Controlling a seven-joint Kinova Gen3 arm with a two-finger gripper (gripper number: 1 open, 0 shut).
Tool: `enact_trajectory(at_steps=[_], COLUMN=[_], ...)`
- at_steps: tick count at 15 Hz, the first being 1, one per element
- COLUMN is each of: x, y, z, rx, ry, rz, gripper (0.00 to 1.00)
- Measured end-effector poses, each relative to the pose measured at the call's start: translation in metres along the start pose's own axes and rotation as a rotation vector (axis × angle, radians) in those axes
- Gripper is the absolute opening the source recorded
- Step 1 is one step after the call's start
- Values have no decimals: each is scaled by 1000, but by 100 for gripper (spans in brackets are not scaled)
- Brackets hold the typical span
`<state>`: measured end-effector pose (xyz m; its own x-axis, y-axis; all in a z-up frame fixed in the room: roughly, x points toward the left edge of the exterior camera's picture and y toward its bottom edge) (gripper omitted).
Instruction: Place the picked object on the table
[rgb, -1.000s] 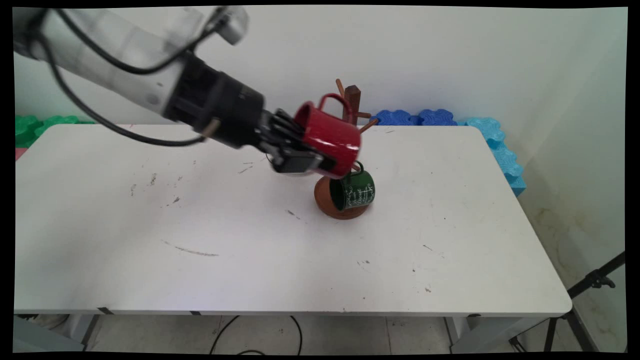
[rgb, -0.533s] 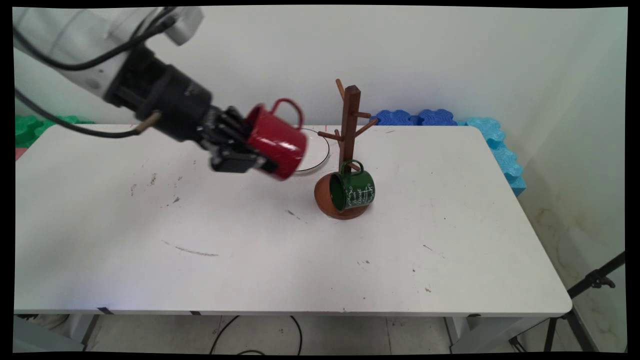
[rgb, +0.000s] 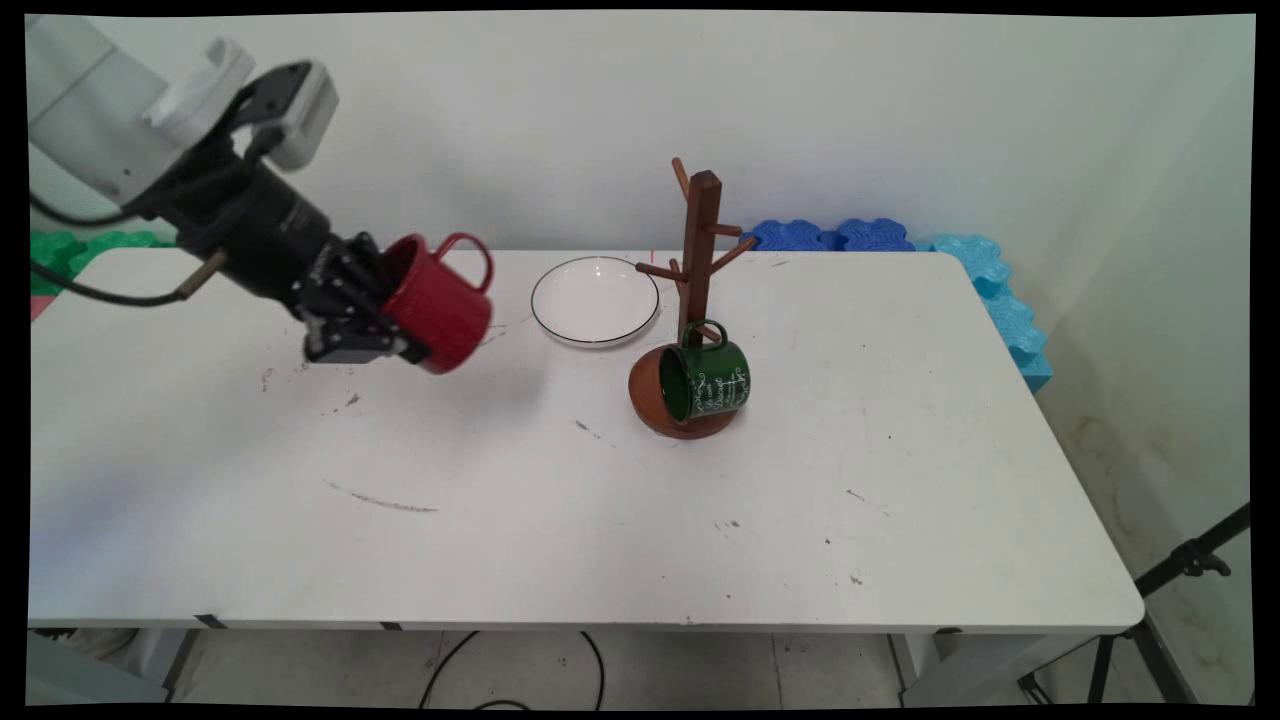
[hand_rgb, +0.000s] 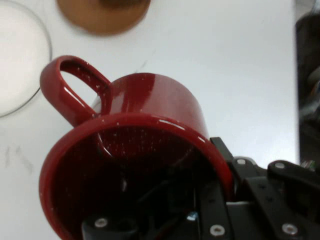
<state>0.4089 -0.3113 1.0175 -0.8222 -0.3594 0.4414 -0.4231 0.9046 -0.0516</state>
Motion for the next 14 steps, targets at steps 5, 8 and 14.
enact_trajectory(at_steps=[5, 8, 14], x=[-20, -26, -31], y=[-16, -23, -38], z=[22, 38, 82], rx=[43, 53, 50], ry=[-114, -156, -215], rz=[139, 201, 311], gripper=[0, 0, 0])
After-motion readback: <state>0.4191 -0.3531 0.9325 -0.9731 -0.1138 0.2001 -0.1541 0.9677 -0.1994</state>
